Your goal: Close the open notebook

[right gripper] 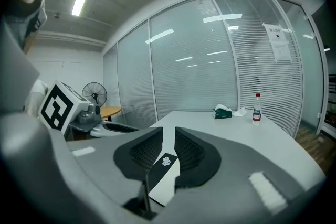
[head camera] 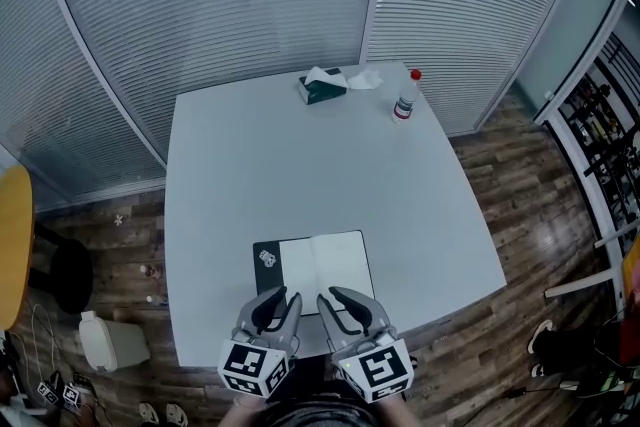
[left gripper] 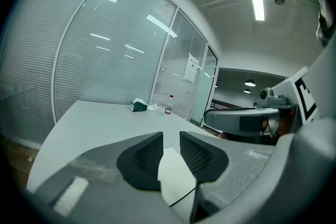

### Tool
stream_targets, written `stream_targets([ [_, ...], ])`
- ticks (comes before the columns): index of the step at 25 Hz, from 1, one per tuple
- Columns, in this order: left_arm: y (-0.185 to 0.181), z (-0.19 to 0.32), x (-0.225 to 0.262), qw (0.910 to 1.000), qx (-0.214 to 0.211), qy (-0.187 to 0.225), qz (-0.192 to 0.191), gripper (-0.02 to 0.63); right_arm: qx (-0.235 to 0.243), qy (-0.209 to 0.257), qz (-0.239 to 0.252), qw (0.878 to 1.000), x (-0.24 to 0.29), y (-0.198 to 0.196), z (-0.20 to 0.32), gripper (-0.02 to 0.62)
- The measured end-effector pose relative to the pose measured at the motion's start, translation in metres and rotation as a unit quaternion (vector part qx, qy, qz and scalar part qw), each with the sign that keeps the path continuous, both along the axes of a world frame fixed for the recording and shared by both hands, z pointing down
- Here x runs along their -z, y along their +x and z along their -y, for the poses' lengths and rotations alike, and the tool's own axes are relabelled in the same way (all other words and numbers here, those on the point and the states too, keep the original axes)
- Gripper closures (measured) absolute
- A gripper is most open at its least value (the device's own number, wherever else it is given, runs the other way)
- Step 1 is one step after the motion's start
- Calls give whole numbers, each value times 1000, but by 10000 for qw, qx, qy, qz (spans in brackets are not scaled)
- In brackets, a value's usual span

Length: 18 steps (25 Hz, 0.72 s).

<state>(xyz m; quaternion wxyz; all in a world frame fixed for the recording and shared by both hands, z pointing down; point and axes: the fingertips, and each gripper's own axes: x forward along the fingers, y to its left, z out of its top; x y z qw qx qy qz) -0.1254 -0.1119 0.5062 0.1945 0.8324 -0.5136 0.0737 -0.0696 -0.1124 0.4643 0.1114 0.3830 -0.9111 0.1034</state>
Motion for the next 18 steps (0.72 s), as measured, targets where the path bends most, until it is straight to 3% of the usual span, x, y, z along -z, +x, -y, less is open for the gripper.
stream_targets([
  [18, -54, 5, -112, 9921, 413, -1177, 118, 511, -54, -433, -307, 9986, -44, -13, 7, 515],
])
